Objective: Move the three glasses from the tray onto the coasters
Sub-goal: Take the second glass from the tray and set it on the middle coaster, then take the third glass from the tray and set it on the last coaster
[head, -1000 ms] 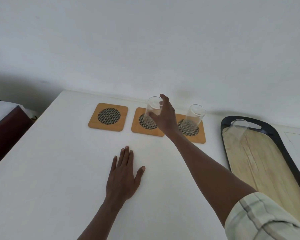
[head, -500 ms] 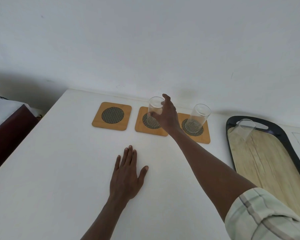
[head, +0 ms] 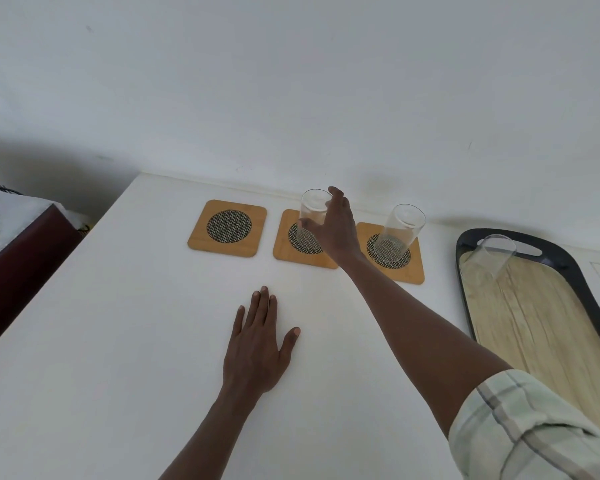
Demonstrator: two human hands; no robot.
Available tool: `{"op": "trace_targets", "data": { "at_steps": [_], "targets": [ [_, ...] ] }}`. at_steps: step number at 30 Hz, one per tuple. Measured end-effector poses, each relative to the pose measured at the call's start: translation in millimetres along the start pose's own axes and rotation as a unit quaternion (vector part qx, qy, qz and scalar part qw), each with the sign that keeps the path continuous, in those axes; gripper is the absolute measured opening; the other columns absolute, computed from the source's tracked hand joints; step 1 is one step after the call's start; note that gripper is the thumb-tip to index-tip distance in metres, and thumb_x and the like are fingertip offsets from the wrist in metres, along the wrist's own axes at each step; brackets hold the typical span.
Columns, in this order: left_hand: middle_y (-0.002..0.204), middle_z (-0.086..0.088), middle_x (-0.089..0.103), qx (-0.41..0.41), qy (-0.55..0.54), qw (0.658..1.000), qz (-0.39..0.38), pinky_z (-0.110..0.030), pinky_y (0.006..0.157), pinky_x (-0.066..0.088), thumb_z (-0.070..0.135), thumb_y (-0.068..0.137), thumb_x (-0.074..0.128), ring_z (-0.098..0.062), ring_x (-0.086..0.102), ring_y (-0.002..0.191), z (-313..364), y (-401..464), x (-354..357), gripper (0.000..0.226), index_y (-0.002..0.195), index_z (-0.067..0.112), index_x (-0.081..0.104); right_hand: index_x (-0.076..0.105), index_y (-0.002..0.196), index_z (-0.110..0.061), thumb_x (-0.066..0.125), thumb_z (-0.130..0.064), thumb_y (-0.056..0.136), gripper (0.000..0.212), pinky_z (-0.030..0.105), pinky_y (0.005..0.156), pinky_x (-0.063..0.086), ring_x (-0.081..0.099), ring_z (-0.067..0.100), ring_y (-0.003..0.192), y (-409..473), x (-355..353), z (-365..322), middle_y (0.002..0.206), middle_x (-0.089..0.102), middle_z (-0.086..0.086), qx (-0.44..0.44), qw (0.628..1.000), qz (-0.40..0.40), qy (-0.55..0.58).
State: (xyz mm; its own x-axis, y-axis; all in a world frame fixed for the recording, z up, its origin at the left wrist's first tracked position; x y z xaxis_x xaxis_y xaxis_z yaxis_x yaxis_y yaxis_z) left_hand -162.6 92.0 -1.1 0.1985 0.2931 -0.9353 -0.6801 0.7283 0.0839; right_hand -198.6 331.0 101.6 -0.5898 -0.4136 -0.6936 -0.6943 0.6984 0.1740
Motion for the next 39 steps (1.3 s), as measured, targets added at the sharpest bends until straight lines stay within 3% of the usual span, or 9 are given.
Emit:
{"op": "trace_targets", "data": {
  "at_steps": [5,9,14,21,26,33,39],
  "targets": [
    [0.163,-0.003,0.004,0.0,-0.001,1.0,0.004,-0.038,0.122,0.006,0.061,0.097,0.023,-0.013,-0.003,0.15,0.7,0.1,-1.3,0.077,0.154,0.01,0.016,0.022,0.149,-0.008,0.075,-0.053,0.079,0.098,0.042,0.104,0.038,0.04,0.034,0.132,-5.6,-5.1,1.4,0.142,0.042,0.018,0.01,1.0,0.0,0.018],
    [0.163,-0.003,0.002,0.001,0.002,1.0,0.0,-0.036,0.122,0.003,0.061,0.097,0.021,-0.012,-0.005,0.149,1.3,0.5,-0.7,0.076,0.154,0.011,0.014,0.024,0.149,-0.005,0.059,-0.059,0.089,0.088,0.045,0.105,0.04,0.041,0.035,0.131,-18.7,-19.0,0.7,0.142,0.041,0.02,0.001,0.999,0.045,0.029],
    [0.163,-0.003,0.004,0.001,-0.002,1.0,0.002,-0.038,0.122,0.006,0.062,0.097,0.02,-0.013,-0.003,0.15,1.3,-0.5,-1.8,0.077,0.154,0.011,0.015,0.033,0.143,-0.004,0.05,-0.051,0.097,0.068,0.042,0.1,0.046,0.049,0.028,0.123,-47.8,-38.1,-8.1,0.137,0.047,0.016,-0.054,0.993,0.097,0.031],
    [0.163,-0.003,0.002,0.004,0.008,1.0,-0.009,-0.039,0.122,0.006,0.06,0.097,0.018,-0.014,-0.004,0.15,1.0,-0.1,0.2,0.076,0.154,0.01,0.014,0.055,0.121,-0.008,0.052,-0.037,0.099,0.037,0.038,0.08,0.052,0.056,0.014,0.094,-110.2,-73.0,-3.7,0.108,0.059,0.004,-0.079,0.982,0.157,0.069],
    [0.163,-0.005,0.005,0.008,-0.001,1.0,-0.012,-0.039,0.121,0.005,0.06,0.095,0.015,-0.014,-0.003,0.149,1.1,-1.0,1.6,0.079,0.153,0.007,0.015,0.06,0.1,-0.01,0.049,-0.034,0.097,0.027,0.04,0.074,0.054,0.058,0.016,0.085,-148.0,-116.0,23.9,0.097,0.06,-0.002,-0.064,0.974,0.207,0.061],
    [0.163,-0.007,0.004,0.012,-0.025,0.999,-0.034,-0.037,0.121,0.001,0.066,0.09,0.009,-0.016,-0.002,0.15,9.6,-2.2,4.6,0.088,0.153,0.005,0.011,0.064,0.094,-0.012,0.047,-0.031,0.095,0.026,0.036,0.07,0.053,0.059,0.016,0.081,-185.9,-187.9,71.8,0.09,0.063,-0.002,-0.019,0.96,0.278,0.024],
    [0.163,-0.005,0.0,0.05,-0.058,0.996,-0.052,-0.035,0.12,-0.001,0.067,0.089,0.009,-0.014,-0.006,0.149,63.4,-8.7,16.8,0.089,0.153,0.006,0.007,0.065,0.09,-0.008,0.057,-0.014,0.096,0.012,0.029,0.066,0.049,0.058,0.013,0.076,-213.8,-233.0,102.6,0.087,0.065,0.002,0.02,0.952,0.305,-0.011]
  ]
}}
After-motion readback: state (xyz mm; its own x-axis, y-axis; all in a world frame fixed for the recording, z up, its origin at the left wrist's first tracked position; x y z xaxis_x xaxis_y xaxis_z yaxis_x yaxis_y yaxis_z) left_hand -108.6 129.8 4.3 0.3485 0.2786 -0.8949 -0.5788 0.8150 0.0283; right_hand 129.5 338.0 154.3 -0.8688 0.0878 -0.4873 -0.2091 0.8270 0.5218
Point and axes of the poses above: each hand's wrist, its own y-axis towards the middle knuckle, its own x-axis out of the palm, z = x × y, the point moved 10 cm from there along y, towards the middle knuckle
